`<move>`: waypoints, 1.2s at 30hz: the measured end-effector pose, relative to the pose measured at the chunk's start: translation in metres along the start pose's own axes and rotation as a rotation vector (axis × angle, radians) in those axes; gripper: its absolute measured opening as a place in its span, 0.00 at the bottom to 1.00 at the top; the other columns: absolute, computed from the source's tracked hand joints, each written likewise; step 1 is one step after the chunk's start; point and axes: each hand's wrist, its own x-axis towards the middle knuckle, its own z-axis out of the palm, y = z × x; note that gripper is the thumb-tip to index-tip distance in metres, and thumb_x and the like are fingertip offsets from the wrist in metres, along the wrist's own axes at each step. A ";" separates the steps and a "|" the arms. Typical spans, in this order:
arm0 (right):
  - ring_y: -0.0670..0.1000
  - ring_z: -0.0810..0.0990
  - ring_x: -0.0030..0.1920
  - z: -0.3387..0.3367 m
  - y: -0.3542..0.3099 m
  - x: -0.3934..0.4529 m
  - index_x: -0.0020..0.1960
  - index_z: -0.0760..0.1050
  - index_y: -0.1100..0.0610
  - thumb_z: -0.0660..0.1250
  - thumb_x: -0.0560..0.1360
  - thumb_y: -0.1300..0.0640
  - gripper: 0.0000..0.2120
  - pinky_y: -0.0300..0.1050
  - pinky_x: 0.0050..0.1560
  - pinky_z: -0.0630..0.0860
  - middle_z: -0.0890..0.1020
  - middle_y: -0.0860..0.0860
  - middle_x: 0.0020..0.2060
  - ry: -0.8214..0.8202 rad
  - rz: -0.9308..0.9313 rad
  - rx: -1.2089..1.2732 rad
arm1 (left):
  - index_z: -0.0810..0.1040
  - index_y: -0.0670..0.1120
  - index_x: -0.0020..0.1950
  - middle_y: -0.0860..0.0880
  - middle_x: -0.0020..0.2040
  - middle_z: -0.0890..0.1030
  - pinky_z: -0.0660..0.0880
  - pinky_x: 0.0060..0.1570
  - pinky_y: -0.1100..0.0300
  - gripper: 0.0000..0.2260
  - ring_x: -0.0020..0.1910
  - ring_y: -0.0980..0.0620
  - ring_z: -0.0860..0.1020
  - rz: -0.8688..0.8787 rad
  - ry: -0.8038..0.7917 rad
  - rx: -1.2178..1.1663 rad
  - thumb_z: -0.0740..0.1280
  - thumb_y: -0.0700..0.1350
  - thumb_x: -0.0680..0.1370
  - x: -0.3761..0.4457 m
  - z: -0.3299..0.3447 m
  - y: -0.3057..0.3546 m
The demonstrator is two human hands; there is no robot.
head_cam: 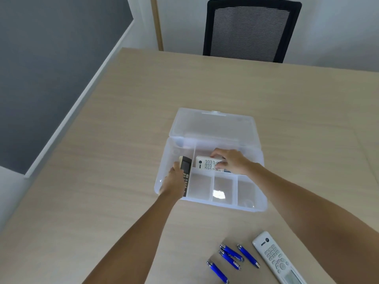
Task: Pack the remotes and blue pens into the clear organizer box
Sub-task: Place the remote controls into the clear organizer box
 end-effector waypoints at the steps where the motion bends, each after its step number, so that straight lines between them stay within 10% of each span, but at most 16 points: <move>1: 0.55 0.77 0.43 0.003 -0.001 0.003 0.58 0.71 0.48 0.67 0.73 0.56 0.15 0.49 0.51 0.70 0.78 0.47 0.33 -0.019 0.009 0.066 | 0.61 0.41 0.73 0.39 0.68 0.72 0.73 0.60 0.48 0.19 0.64 0.38 0.74 0.038 0.009 0.032 0.54 0.42 0.82 0.001 0.001 0.003; 8: 0.60 0.76 0.55 0.016 -0.012 -0.001 0.58 0.74 0.62 0.56 0.77 0.64 0.12 0.48 0.55 0.71 0.78 0.59 0.49 -0.050 -0.018 0.001 | 0.69 0.37 0.67 0.39 0.66 0.68 0.71 0.63 0.48 0.18 0.66 0.40 0.68 0.022 0.031 0.237 0.54 0.46 0.82 0.002 -0.002 0.001; 11: 0.60 0.73 0.64 0.007 -0.013 -0.034 0.54 0.76 0.52 0.55 0.78 0.63 0.14 0.48 0.58 0.69 0.77 0.58 0.56 0.026 -0.047 0.039 | 0.59 0.40 0.74 0.40 0.66 0.66 0.76 0.54 0.49 0.23 0.62 0.42 0.70 0.118 0.171 0.242 0.57 0.48 0.81 -0.010 -0.005 0.005; 17: 0.57 0.81 0.38 0.045 0.036 -0.177 0.51 0.77 0.58 0.61 0.76 0.63 0.08 0.50 0.44 0.78 0.84 0.57 0.40 0.634 0.052 0.227 | 0.69 0.44 0.68 0.44 0.63 0.73 0.74 0.59 0.51 0.18 0.61 0.45 0.72 0.758 0.218 0.098 0.63 0.46 0.78 -0.103 0.018 -0.018; 22: 0.61 0.74 0.55 0.126 0.091 -0.263 0.59 0.72 0.60 0.67 0.73 0.50 0.20 0.49 0.54 0.70 0.75 0.58 0.50 0.174 0.428 0.111 | 0.77 0.47 0.54 0.48 0.51 0.78 0.77 0.45 0.51 0.09 0.48 0.48 0.74 1.141 -0.198 0.185 0.63 0.48 0.77 -0.173 0.069 -0.050; 26: 0.61 0.68 0.62 0.161 0.099 -0.278 0.66 0.66 0.60 0.71 0.67 0.44 0.33 0.53 0.62 0.70 0.69 0.59 0.63 0.156 0.457 0.066 | 0.77 0.44 0.52 0.45 0.50 0.77 0.74 0.49 0.51 0.19 0.49 0.45 0.74 1.176 -0.523 0.377 0.70 0.58 0.72 -0.204 0.100 -0.038; 30: 0.62 0.76 0.53 0.160 0.088 -0.270 0.59 0.64 0.60 0.73 0.66 0.51 0.29 0.53 0.51 0.75 0.76 0.61 0.55 0.178 0.492 0.130 | 0.74 0.42 0.54 0.43 0.54 0.76 0.70 0.53 0.51 0.31 0.53 0.45 0.71 1.229 -0.601 0.777 0.74 0.63 0.62 -0.220 0.121 -0.029; 36: 0.59 0.78 0.49 0.155 0.094 -0.277 0.57 0.67 0.60 0.72 0.69 0.52 0.23 0.47 0.44 0.73 0.80 0.57 0.51 0.166 0.455 0.370 | 0.72 0.40 0.54 0.41 0.53 0.78 0.69 0.45 0.53 0.18 0.51 0.40 0.76 1.125 -0.606 0.714 0.70 0.49 0.71 -0.239 0.124 -0.024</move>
